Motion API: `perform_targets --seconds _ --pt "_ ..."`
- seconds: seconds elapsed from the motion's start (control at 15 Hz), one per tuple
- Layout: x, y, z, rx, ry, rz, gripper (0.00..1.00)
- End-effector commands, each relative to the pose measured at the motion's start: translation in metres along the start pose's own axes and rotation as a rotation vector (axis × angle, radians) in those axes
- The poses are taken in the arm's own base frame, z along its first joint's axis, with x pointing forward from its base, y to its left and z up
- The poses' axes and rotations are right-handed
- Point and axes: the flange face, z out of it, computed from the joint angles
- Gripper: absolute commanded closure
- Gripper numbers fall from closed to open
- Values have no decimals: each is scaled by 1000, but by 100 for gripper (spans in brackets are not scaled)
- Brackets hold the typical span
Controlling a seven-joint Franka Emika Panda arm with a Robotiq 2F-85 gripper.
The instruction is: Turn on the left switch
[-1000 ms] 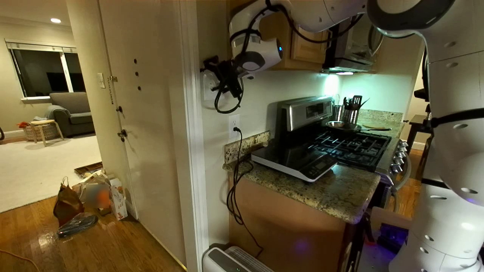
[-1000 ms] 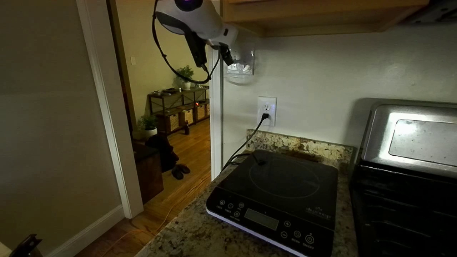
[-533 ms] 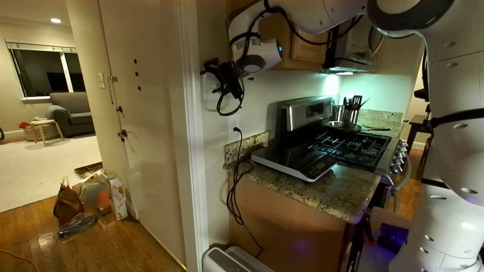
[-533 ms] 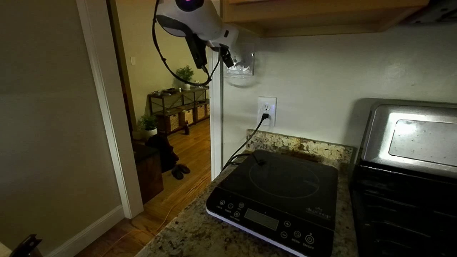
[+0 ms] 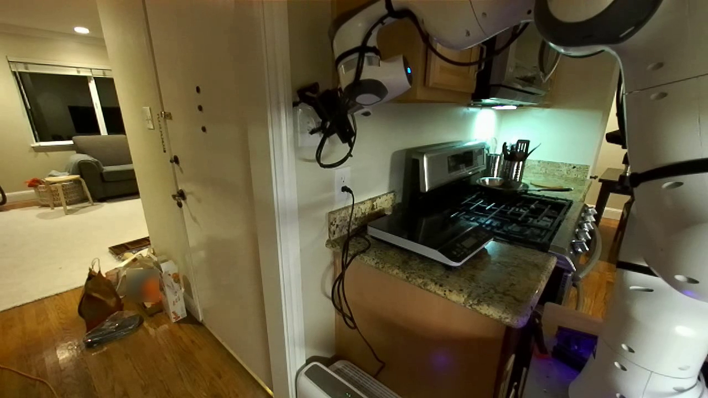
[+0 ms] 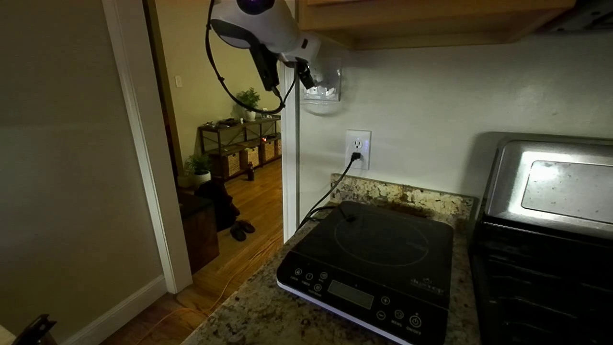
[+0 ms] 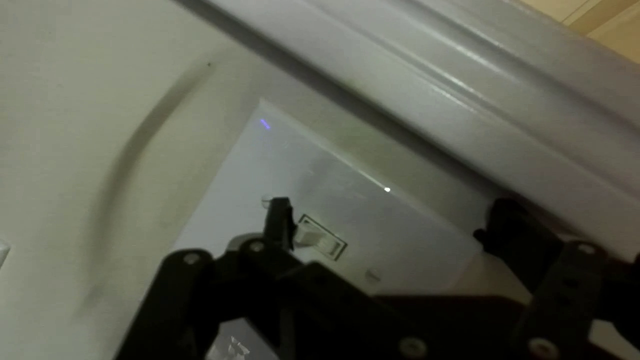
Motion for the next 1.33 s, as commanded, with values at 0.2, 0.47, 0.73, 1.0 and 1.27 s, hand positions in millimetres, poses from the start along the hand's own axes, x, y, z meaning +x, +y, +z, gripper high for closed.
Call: perform_targets --seconds 0.2,0.47,0.73,1.0,1.27 --pt "9 -4 12 22 5 6 0" --pt "11 0 19 13 12 -11 0" --pt "13 -12 15 38 20 -16 0" --pt "13 -23 -2 50 18 -14 0" --pt "16 -36 -22 68 22 -24 0"
